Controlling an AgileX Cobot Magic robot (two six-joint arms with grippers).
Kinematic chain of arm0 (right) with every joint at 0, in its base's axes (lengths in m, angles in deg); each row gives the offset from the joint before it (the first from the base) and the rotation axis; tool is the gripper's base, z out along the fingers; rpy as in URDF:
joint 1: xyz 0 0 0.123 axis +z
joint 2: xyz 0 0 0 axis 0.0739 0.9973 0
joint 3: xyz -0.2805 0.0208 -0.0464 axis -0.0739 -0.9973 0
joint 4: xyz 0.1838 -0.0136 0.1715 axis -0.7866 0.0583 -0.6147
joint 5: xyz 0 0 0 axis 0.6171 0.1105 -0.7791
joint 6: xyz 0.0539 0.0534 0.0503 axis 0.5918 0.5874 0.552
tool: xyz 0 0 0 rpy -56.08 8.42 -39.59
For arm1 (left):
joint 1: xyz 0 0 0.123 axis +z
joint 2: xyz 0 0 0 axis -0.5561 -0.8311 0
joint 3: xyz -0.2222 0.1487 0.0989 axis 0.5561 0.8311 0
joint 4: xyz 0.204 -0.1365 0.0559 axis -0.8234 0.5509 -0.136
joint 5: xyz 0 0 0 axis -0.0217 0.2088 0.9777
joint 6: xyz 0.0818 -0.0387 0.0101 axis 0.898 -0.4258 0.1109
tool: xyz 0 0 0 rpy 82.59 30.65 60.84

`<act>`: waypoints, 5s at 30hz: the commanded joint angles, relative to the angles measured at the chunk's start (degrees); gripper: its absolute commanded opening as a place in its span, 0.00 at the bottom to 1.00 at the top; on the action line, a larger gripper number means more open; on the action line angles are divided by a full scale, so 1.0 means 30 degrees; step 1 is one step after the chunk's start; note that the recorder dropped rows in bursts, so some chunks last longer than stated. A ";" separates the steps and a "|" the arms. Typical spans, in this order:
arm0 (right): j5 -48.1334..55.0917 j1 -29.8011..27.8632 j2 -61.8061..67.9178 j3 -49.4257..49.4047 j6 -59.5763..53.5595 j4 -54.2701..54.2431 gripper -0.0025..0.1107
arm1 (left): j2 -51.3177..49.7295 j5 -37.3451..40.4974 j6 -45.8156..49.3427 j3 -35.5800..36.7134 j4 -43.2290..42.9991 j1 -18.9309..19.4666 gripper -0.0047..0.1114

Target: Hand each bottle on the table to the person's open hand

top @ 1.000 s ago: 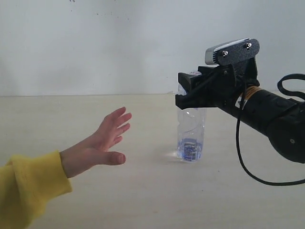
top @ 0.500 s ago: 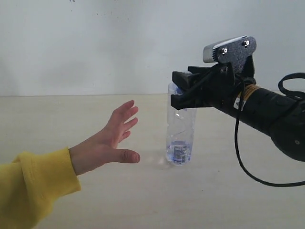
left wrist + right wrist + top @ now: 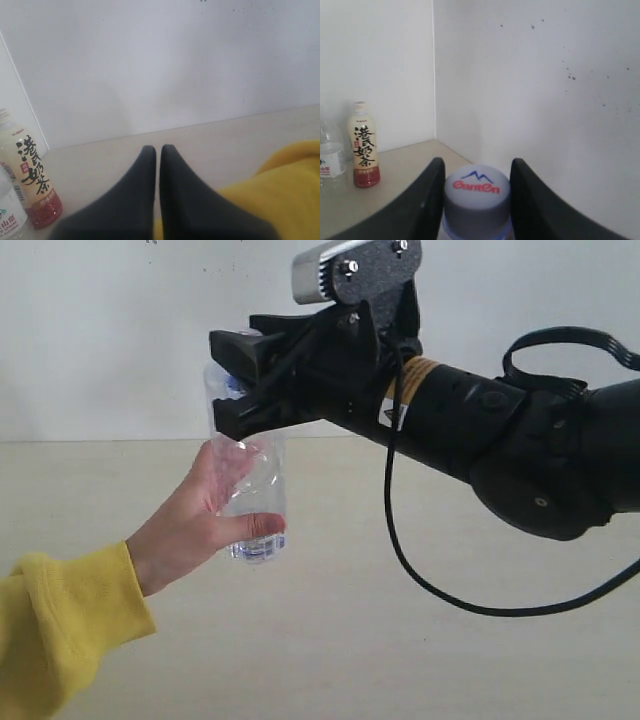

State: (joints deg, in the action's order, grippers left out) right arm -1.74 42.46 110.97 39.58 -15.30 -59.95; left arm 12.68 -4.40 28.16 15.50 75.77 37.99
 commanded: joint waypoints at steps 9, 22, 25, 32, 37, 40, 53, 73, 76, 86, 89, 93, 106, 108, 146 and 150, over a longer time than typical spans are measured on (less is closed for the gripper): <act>0.0925 0.1007 -0.0184 0.0694 0.1847 0.0891 0.65 | -0.0053 -0.0092 0.0044 -0.0052 -0.0017 -0.0013 0.08; 0.3470 0.0417 -0.1512 0.0630 0.2100 0.0063 0.70 | -0.0053 -0.0092 0.0044 -0.0052 -0.0017 -0.0013 0.08; 0.6528 -0.0572 -0.2750 0.0630 0.1381 0.0063 0.63 | -0.0053 -0.0092 0.0044 -0.0052 -0.0017 -0.0013 0.08; 0.8873 -0.2975 -0.5915 -0.1185 -0.0356 0.0063 0.04 | -0.0053 -0.0092 0.0044 -0.0052 -0.0017 -0.0013 0.08; 0.9274 -0.4039 -0.9040 -0.3248 -0.0489 0.0063 0.03 | -0.0053 -0.0092 0.0044 -0.0052 -0.0017 -0.0013 0.08; 1.1535 -0.4184 -1.0991 -0.3814 -0.0539 0.0063 0.03 | -0.0053 -0.0092 0.0044 -0.0052 -0.0017 -0.0013 0.08; 2.2163 -0.4184 -1.6914 -0.3953 0.0755 -0.0465 0.03 | -0.0053 -0.0092 0.0044 -0.0052 -0.0017 -0.0013 0.08; 1.7239 -1.4417 -2.8391 -1.5453 0.0844 -0.0416 0.03 | -0.0053 -0.0092 0.0044 -0.0052 -0.0017 -0.0013 0.08; 1.6376 -1.4505 -2.8947 -1.7208 0.0948 -0.0416 0.03 | -0.0053 -0.0092 0.0044 -0.0052 -0.0017 -0.0013 0.08; 1.6516 -1.5594 -3.1276 -1.8456 0.2669 -0.0416 0.03 | -0.0053 -0.0092 0.0044 -0.0052 -0.0017 -0.0013 0.08; 1.6334 -1.5551 -3.1276 -1.8456 0.2669 -0.0416 0.03 | -0.0053 -0.0092 0.0044 -0.0052 -0.0017 -0.0013 0.08; 1.6002 -1.5541 -3.1276 -1.8456 0.2852 -0.0416 0.03 | -0.0053 -0.0092 0.0044 -0.0052 -0.0017 -0.0013 0.08; 1.5162 -1.5541 -3.1276 -1.8456 -0.6891 -1.0060 0.03 | -0.0053 -0.0092 0.0044 -0.0052 -0.0017 -0.0013 0.08; 1.5373 -1.5582 -3.1276 -1.8456 -0.6429 -0.9776 0.03 | -0.0053 -0.0092 0.0044 -0.0052 -0.0017 -0.0013 0.08; 1.6588 -1.5582 -3.1276 -1.8456 -0.6186 -0.9402 0.03 | -0.0053 -0.0092 0.0044 -0.0052 -0.0017 -0.0013 0.08; 1.6588 -1.5582 -3.1276 -1.8456 -0.6186 -0.9402 0.03 | -0.0053 -0.0092 0.0044 -0.0052 -0.0017 -0.0013 0.08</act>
State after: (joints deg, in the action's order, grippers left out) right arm 48.41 -3.92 17.50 -15.80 -33.54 -87.98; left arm 12.68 -4.40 28.16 15.50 75.77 37.99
